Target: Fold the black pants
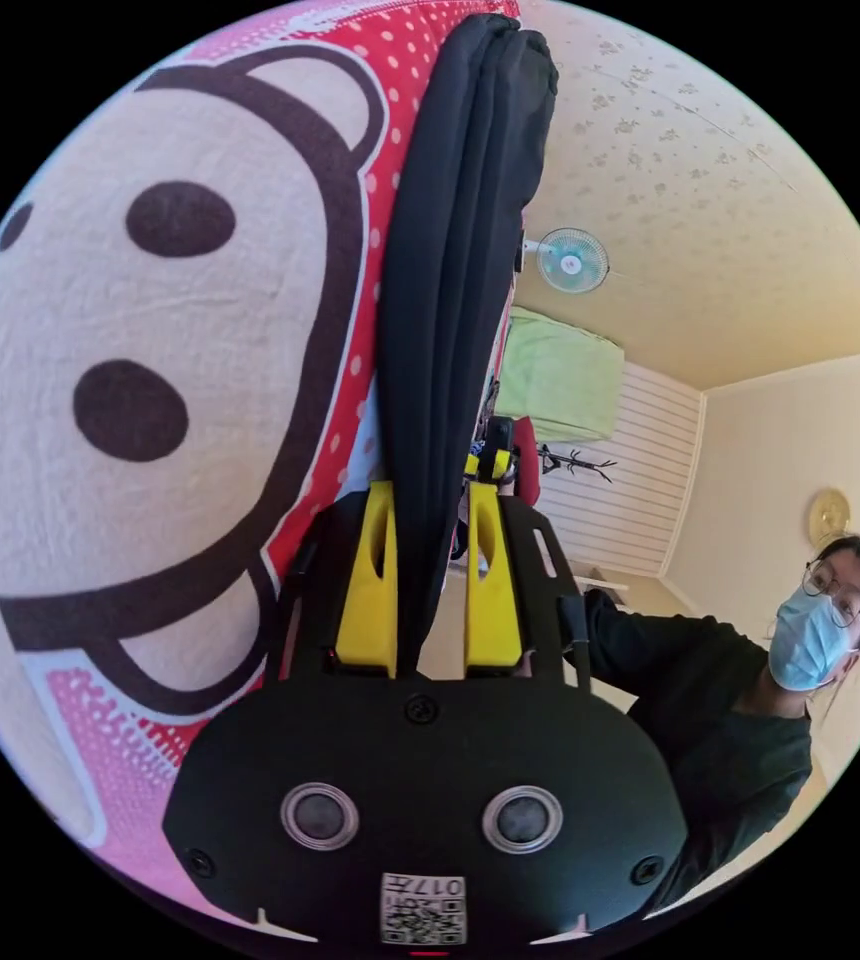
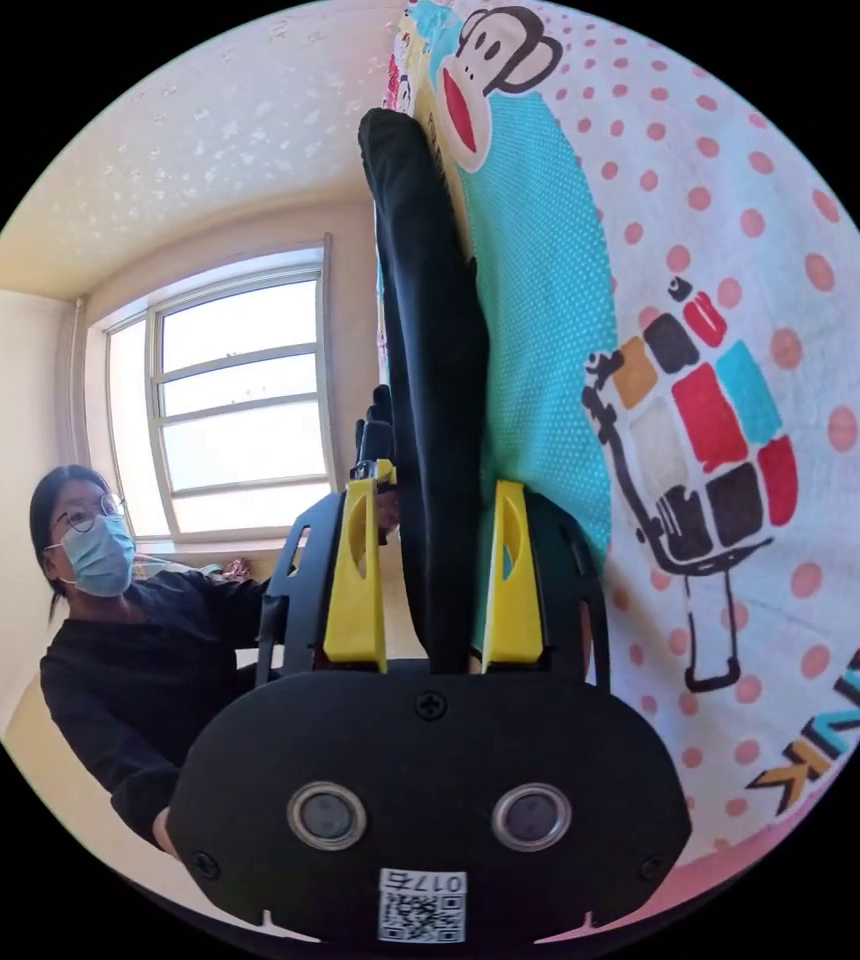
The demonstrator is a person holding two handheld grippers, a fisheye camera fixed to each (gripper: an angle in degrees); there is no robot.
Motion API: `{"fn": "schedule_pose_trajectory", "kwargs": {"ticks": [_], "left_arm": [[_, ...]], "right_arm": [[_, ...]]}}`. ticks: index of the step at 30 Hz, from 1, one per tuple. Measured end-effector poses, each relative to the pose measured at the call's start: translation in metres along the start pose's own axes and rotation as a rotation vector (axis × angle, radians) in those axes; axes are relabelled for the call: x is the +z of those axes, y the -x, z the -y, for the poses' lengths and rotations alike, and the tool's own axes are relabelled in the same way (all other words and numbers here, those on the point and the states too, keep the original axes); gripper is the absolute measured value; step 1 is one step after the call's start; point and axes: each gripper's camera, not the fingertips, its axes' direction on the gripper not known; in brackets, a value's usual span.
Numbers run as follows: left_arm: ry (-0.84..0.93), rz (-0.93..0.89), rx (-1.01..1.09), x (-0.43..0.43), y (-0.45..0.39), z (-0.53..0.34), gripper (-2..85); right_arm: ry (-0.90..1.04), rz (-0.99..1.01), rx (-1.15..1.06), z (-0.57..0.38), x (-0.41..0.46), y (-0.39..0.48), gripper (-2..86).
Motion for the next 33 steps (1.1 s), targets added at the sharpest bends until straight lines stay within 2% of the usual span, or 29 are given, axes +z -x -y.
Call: {"fn": "schedule_pose_trajectory", "kwargs": {"ticks": [5,8,13,15,18,21,25,29,33], "left_arm": [[-0.001,0.103,-0.038,-0.002,-0.003,-0.032,5.1],[-0.007,0.064,-0.040,-0.001,0.002,-0.049,4.6],[-0.015,0.020,-0.033,0.001,0.000,-0.075,4.5],[-0.060,-0.088,0.016,0.001,-0.016,-0.099,4.4],[-0.082,-0.219,0.148,0.000,-0.052,-0.139,4.2],[-0.057,-0.272,0.302,0.001,-0.106,-0.187,4.1],[-0.039,-0.282,0.473,-0.002,-0.185,-0.246,4.1],[0.012,-0.291,0.731,-0.005,-0.290,-0.300,4.0],[-0.008,-0.223,0.942,-0.012,-0.381,-0.330,4.0]], "right_arm": [[0.000,0.144,0.018,-0.008,0.007,-0.010,15.5],[0.026,0.100,-0.008,-0.011,0.012,-0.012,13.6],[0.065,0.191,0.015,-0.006,0.031,-0.017,7.6],[0.048,0.245,-0.017,-0.015,0.028,-0.005,4.6],[0.046,0.252,-0.130,-0.045,0.015,0.041,1.4],[0.064,0.232,-0.258,-0.085,-0.001,0.100,0.2],[0.145,0.235,-0.470,-0.140,-0.017,0.199,-0.3],[0.198,0.252,-0.719,-0.184,-0.029,0.309,-0.4],[0.226,0.290,-0.932,-0.204,-0.038,0.390,-0.3]]}}
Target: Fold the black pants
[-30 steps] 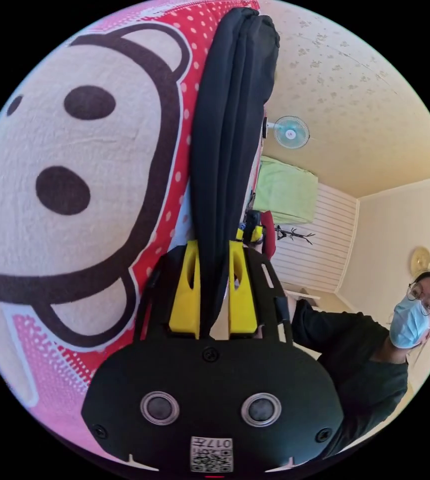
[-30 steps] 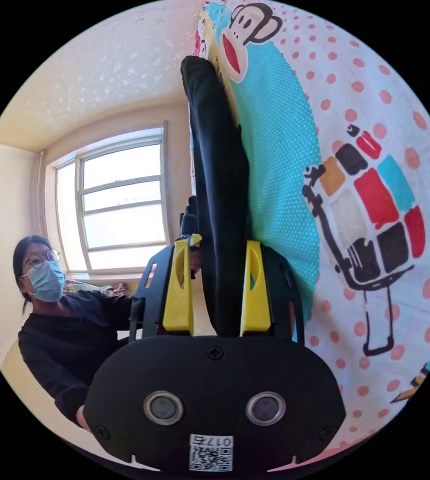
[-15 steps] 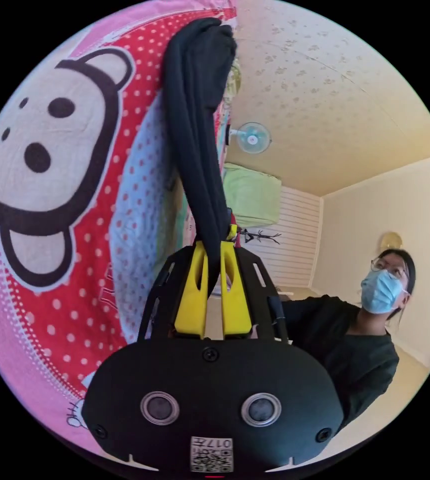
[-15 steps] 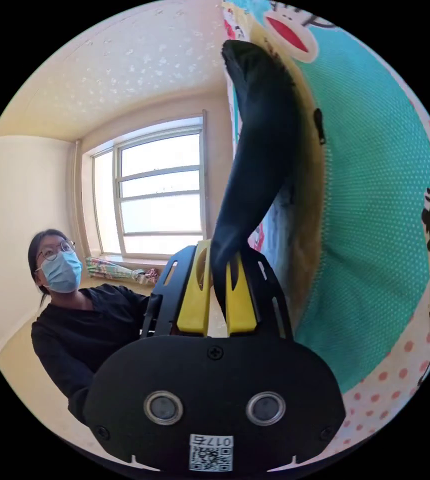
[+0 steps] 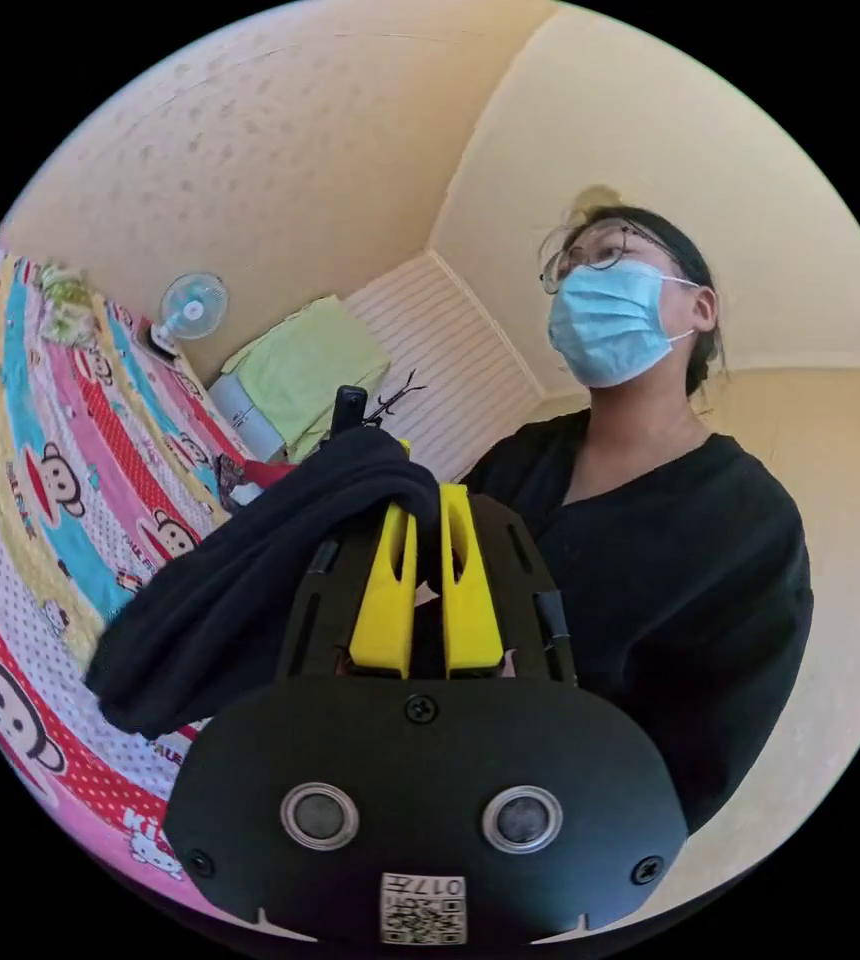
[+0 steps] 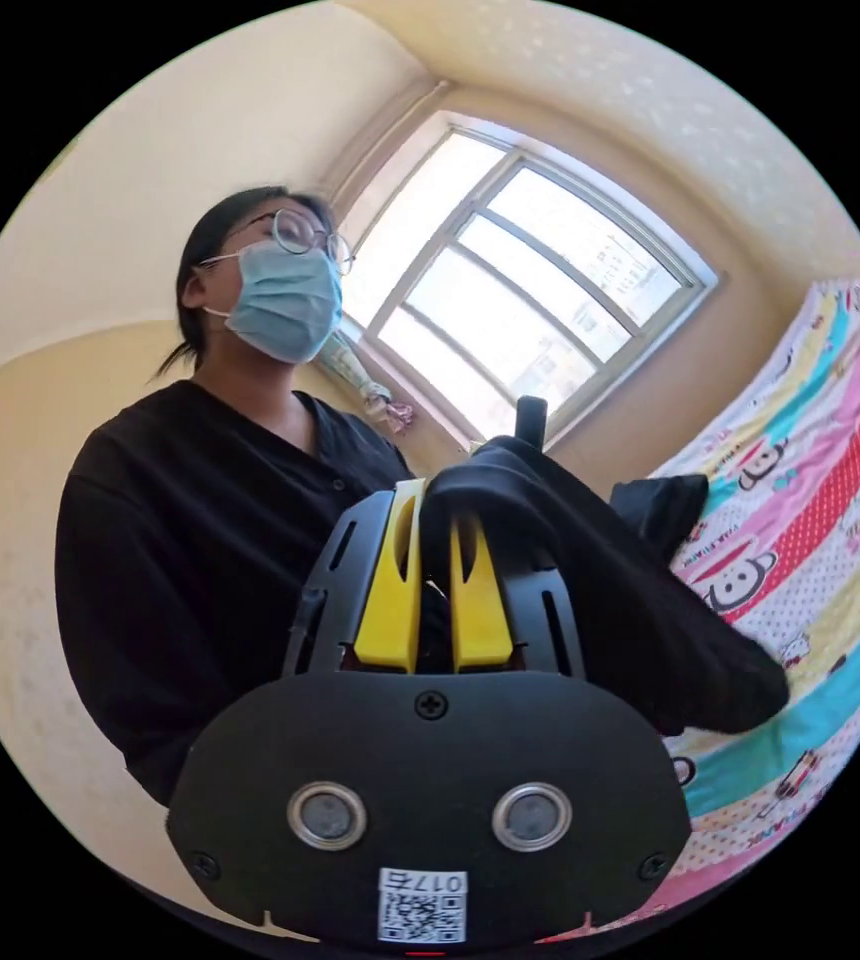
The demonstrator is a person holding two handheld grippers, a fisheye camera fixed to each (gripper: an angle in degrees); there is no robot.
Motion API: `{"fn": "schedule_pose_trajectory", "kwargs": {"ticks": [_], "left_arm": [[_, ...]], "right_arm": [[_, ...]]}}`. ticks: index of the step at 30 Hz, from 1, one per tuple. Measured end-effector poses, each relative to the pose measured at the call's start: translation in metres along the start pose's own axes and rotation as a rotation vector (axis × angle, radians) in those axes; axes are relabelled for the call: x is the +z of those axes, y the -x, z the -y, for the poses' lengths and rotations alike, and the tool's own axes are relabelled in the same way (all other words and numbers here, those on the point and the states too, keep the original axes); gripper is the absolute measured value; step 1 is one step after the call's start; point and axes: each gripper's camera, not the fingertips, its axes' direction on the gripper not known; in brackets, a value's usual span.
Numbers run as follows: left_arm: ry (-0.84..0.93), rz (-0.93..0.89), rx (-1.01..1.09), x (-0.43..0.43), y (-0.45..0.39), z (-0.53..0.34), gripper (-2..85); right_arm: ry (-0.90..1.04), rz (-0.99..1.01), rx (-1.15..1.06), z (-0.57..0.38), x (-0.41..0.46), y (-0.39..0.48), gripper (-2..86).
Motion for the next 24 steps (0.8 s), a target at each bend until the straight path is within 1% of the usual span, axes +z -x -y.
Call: {"fn": "schedule_pose_trajectory", "kwargs": {"ticks": [2,4,5,6,8,9,11,13,14,15,17,18,19,20,21,22,23,24], "left_arm": [[-0.047,0.078,0.000,-0.003,-0.007,0.017,4.1],[-0.091,0.184,-0.030,-0.009,0.007,0.028,4.1],[-0.106,0.255,-0.089,-0.013,0.029,0.030,4.0],[-0.115,0.308,-0.176,-0.017,0.058,0.031,4.0],[-0.134,0.340,-0.257,-0.021,0.101,0.028,4.0],[-0.149,0.356,-0.305,-0.024,0.128,0.025,4.0],[-0.152,0.388,-0.345,-0.027,0.160,0.021,4.0],[-0.146,0.436,-0.384,-0.026,0.184,0.013,4.0],[-0.127,0.474,-0.414,-0.023,0.195,0.004,4.1],[-0.083,0.526,-0.461,-0.017,0.208,-0.012,4.2],[-0.008,0.574,-0.547,-0.004,0.228,-0.048,4.3],[0.039,0.580,-0.611,0.006,0.242,-0.079,4.6],[0.065,0.576,-0.654,0.012,0.249,-0.097,4.7],[0.114,0.553,-0.765,0.024,0.265,-0.136,5.4],[0.166,0.527,-0.886,0.036,0.277,-0.176,6.3],[0.192,0.519,-0.942,0.041,0.282,-0.196,7.1],[0.228,0.518,-1.025,0.046,0.285,-0.229,8.7],[0.229,0.523,-1.099,0.044,0.285,-0.255,9.6]], "right_arm": [[-0.012,-0.077,-0.067,0.029,-0.004,0.018,-0.2],[-0.019,-0.161,-0.052,0.043,-0.012,0.009,-0.2],[-0.014,-0.224,0.031,0.050,-0.018,-0.012,-0.2],[-0.004,-0.259,0.067,0.052,-0.021,-0.025,-0.2],[-0.005,-0.365,0.215,0.049,-0.033,-0.088,-0.2],[-0.012,-0.375,0.243,0.047,-0.037,-0.104,-0.2],[-0.067,-0.371,0.356,0.035,-0.053,-0.167,-0.2],[-0.091,-0.408,0.396,0.027,-0.054,-0.195,-0.2],[-0.074,-0.473,0.395,0.019,-0.047,-0.205,-0.1],[-0.055,-0.505,0.403,0.014,-0.042,-0.209,-0.1],[0.058,-0.604,0.469,-0.025,-0.013,-0.226,0.3],[0.093,-0.627,0.492,-0.039,-0.005,-0.230,0.4],[0.170,-0.668,0.546,-0.073,0.013,-0.240,0.9],[0.232,-0.686,0.636,-0.111,0.029,-0.251,1.6],[0.256,-0.683,0.702,-0.132,0.035,-0.257,2.4],[0.290,-0.658,0.838,-0.173,0.047,-0.266,4.0],[0.314,-0.593,0.935,-0.207,0.056,-0.269,8.7],[0.316,-0.560,0.979,-0.221,0.060,-0.269,11.1]]}}
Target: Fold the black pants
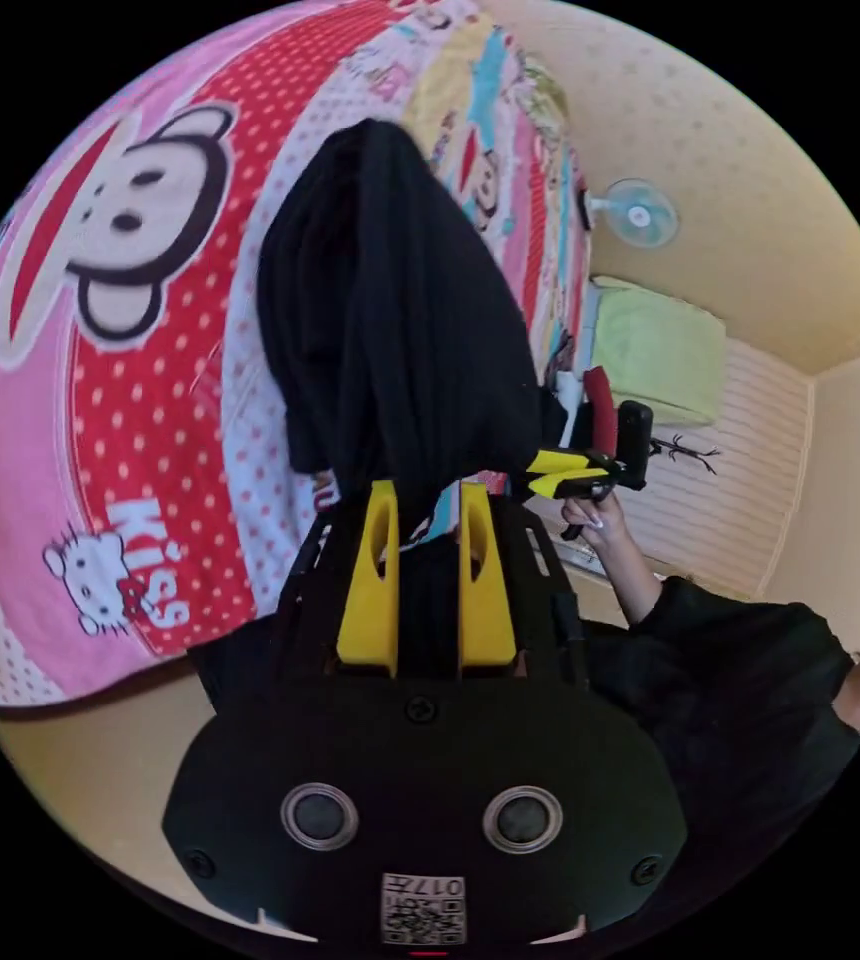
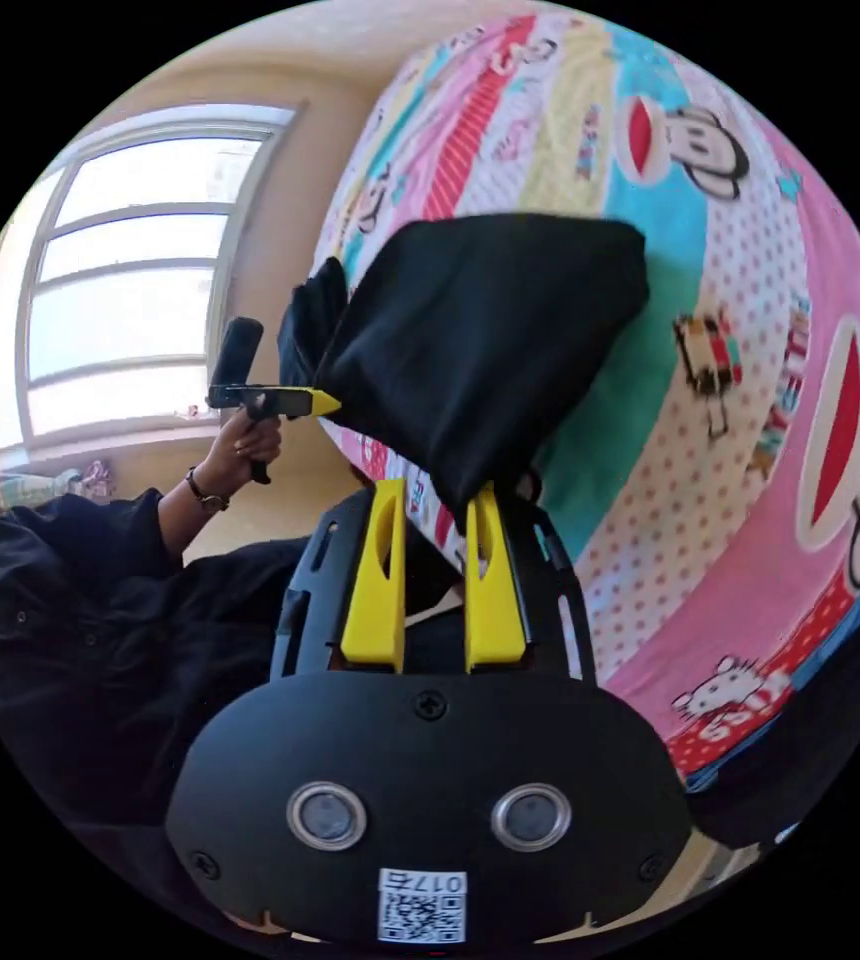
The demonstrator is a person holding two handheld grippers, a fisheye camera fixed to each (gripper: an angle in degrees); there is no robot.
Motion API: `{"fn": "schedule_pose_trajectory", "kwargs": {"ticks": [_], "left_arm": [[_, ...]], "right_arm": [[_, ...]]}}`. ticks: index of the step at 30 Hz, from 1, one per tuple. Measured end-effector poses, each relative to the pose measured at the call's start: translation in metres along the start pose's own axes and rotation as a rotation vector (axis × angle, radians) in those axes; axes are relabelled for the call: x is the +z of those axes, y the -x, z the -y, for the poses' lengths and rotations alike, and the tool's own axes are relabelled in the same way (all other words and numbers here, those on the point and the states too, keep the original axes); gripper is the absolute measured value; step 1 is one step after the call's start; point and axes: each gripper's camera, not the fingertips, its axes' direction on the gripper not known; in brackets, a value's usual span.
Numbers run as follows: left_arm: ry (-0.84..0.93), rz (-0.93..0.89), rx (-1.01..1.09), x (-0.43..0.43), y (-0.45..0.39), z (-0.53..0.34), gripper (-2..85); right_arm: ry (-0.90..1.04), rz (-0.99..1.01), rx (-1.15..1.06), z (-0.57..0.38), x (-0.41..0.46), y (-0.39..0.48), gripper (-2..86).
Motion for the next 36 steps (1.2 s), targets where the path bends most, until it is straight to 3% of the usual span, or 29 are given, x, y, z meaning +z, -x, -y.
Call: {"fn": "schedule_pose_trajectory", "kwargs": {"ticks": [3,7,11,14,16,19,20,23,26,31,36], "left_arm": [[-0.078,-0.106,-0.116,-0.009,0.035,-0.018,13.3],[-0.232,-0.175,-0.069,-0.039,0.039,0.000,16.9],[-0.282,-0.155,0.055,-0.044,0.029,0.065,21.0],[-0.112,-0.095,-0.005,0.000,0.047,0.114,22.9],[-0.149,-0.027,-0.016,0.012,0.050,0.117,21.0],[-0.230,-0.001,-0.044,0.018,0.050,0.105,16.7],[-0.268,-0.005,-0.053,0.016,0.051,0.095,15.5],[-0.156,-0.060,-0.057,0.010,0.059,0.078,13.3],[-0.067,-0.187,-0.034,-0.004,0.066,0.051,12.6],[-0.277,-0.286,-0.045,-0.080,0.075,-0.017,12.5],[-0.713,-0.248,-0.014,-0.222,0.081,-0.085,12.4]], "right_arm": [[0.036,0.111,0.147,-0.029,0.018,-0.032,15.2],[-0.218,0.265,0.226,-0.024,-0.017,-0.068,17.3],[-0.382,0.232,0.194,0.030,-0.036,-0.093,19.2],[-0.276,0.234,0.208,0.076,0.005,-0.110,20.6],[-0.134,0.266,0.201,0.094,0.053,-0.106,20.9],[-0.217,-0.031,0.167,0.086,0.074,-0.063,16.0],[-0.212,-0.041,0.177,0.082,0.077,-0.054,13.9],[-0.123,0.153,0.176,0.065,0.076,-0.046,10.0],[-0.048,0.213,0.124,0.047,0.068,-0.020,8.5],[0.082,0.164,-0.060,0.067,0.069,0.081,7.8],[0.144,0.151,-0.352,0.131,0.093,0.208,7.8]]}}
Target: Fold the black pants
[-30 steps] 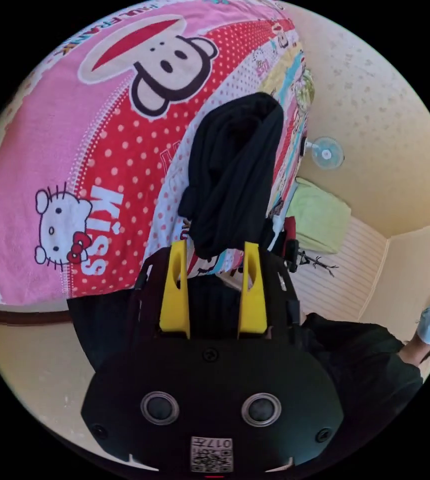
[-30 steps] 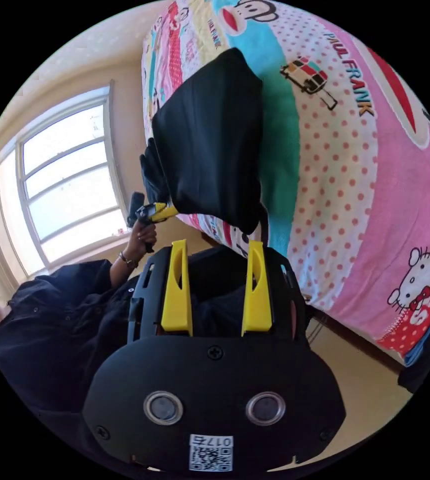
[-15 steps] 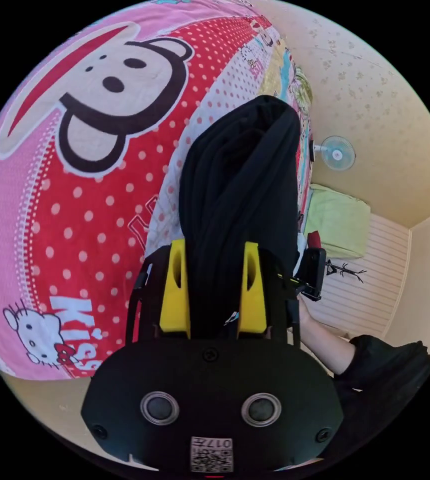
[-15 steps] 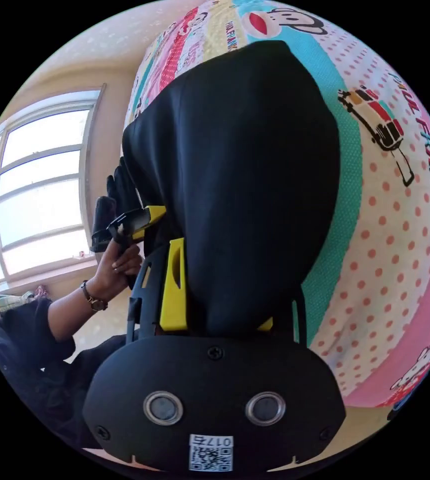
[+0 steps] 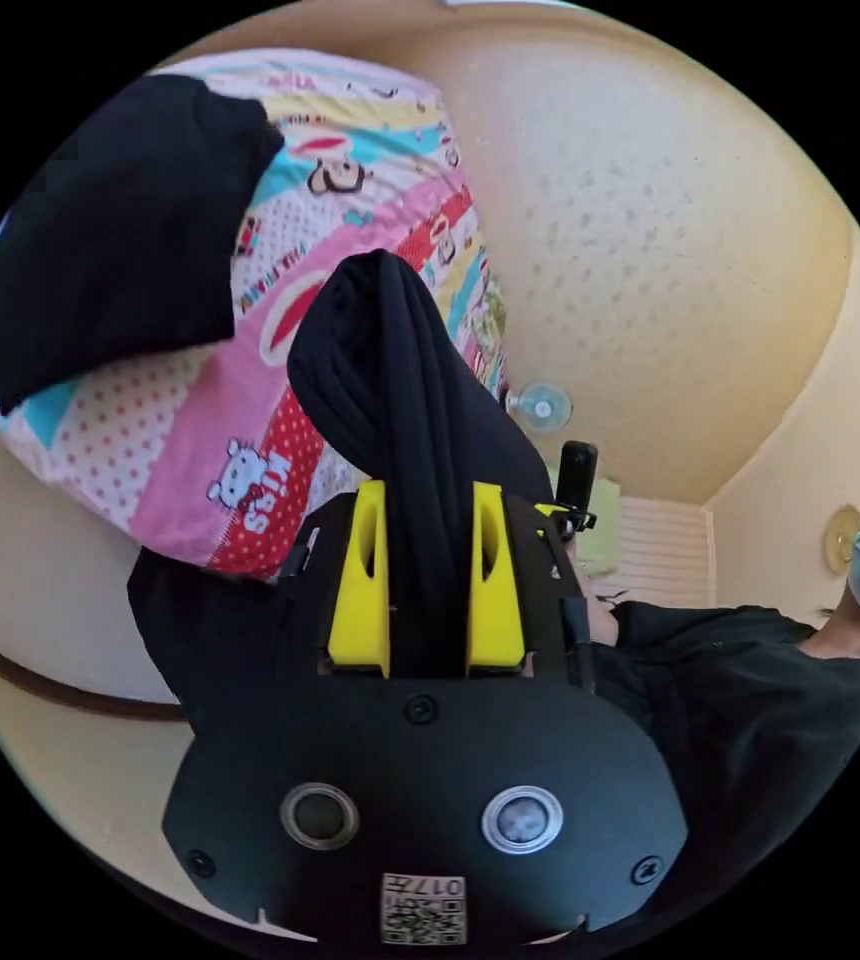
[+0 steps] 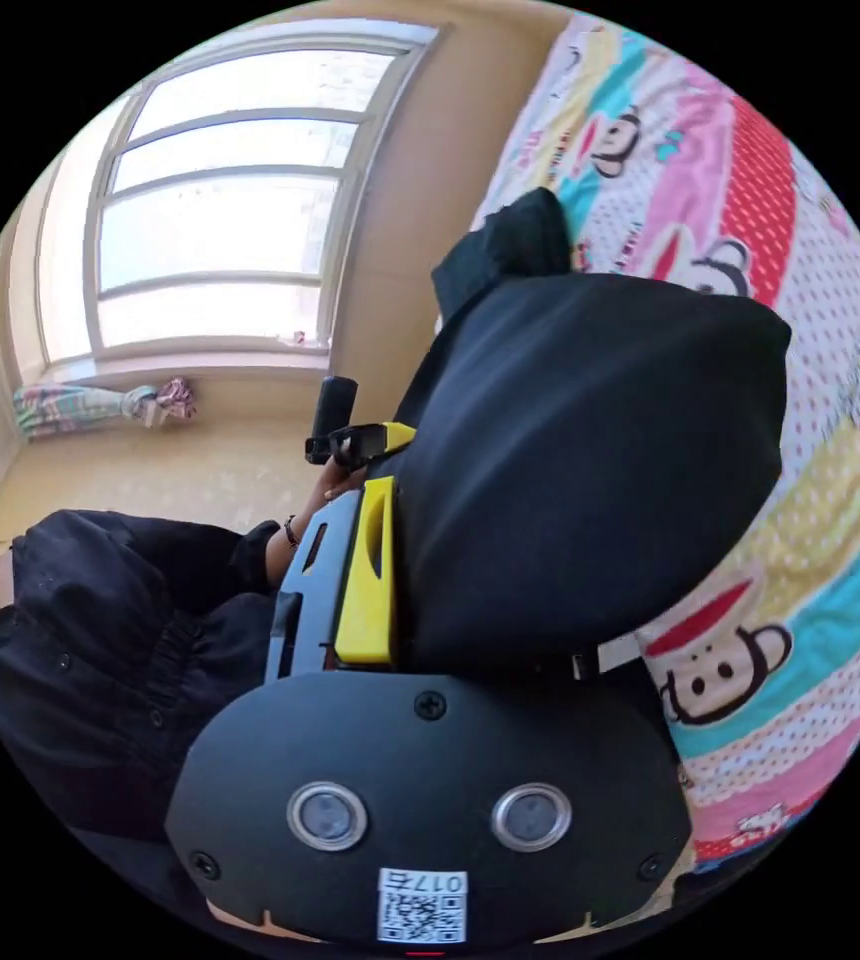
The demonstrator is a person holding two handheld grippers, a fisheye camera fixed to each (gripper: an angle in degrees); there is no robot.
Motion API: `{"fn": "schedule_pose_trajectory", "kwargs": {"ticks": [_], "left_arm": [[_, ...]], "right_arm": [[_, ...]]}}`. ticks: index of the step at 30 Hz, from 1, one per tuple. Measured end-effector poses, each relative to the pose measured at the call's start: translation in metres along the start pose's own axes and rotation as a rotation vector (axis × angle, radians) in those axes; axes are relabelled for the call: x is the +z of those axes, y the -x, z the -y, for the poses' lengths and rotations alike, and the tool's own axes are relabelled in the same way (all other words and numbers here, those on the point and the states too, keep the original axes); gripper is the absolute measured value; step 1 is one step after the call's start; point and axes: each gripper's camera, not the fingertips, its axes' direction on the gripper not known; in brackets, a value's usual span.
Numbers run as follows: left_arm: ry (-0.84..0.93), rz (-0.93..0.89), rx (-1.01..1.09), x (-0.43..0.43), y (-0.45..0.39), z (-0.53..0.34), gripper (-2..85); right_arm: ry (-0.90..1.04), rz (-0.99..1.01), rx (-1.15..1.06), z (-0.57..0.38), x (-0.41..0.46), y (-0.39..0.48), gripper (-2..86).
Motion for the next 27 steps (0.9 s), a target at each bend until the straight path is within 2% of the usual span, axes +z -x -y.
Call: {"fn": "schedule_pose_trajectory", "kwargs": {"ticks": [2,6,9,10,11,12,13,15,18,20,23,24,25,26,27], "left_arm": [[-0.092,0.065,0.036,-0.043,-0.009,0.024,12.4],[-0.195,0.253,0.024,-0.099,0.017,0.092,14.3],[-0.237,0.425,-0.131,-0.109,0.083,0.104,12.8],[-0.241,0.455,-0.179,-0.107,0.100,0.098,11.8],[-0.229,0.492,-0.303,-0.099,0.138,0.079,8.7],[-0.181,0.488,-0.439,-0.085,0.180,0.051,6.4],[-0.139,0.472,-0.515,-0.076,0.202,0.034,5.7],[0.126,0.347,-0.872,-0.026,0.279,-0.061,2.7],[0.404,0.275,-1.227,0.020,0.298,-0.185,-0.2],[0.401,0.282,-1.337,0.027,0.282,-0.227,-0.7],[0.354,0.245,-1.451,0.029,0.268,-0.236,-1.0],[0.327,0.261,-1.457,0.024,0.270,-0.215,-1.0],[0.303,0.271,-1.445,0.021,0.271,-0.199,-1.0],[0.234,0.282,-1.388,0.014,0.274,-0.157,-1.0],[0.165,0.273,-1.309,0.009,0.274,-0.106,-1.0]], "right_arm": [[0.035,0.020,-0.122,0.063,0.022,0.036,8.1],[0.081,-0.032,-0.187,0.153,0.069,0.056,9.4],[0.056,-0.179,-0.011,0.191,0.096,0.019,10.7],[0.043,-0.267,0.131,0.188,0.098,-0.004,10.3],[0.056,-0.332,0.287,0.176,0.099,-0.029,9.4],[0.069,-0.351,0.352,0.167,0.100,-0.040,8.8],[0.110,-0.374,0.437,0.144,0.101,-0.061,7.5],[0.219,-0.433,0.477,0.103,0.104,-0.086,5.4],[0.444,-0.701,0.505,0.007,0.099,-0.114,3.2],[0.649,-0.901,0.566,-0.092,0.088,-0.129,2.1],[0.834,-1.043,0.770,-0.227,0.067,-0.130,1.1],[0.846,-1.039,0.837,-0.252,0.063,-0.127,1.0],[0.826,-0.994,0.996,-0.298,0.054,-0.119,0.8],[0.733,-0.904,1.164,-0.339,0.045,-0.106,0.7],[0.658,-0.849,1.240,-0.357,0.040,-0.099,0.7]]}}
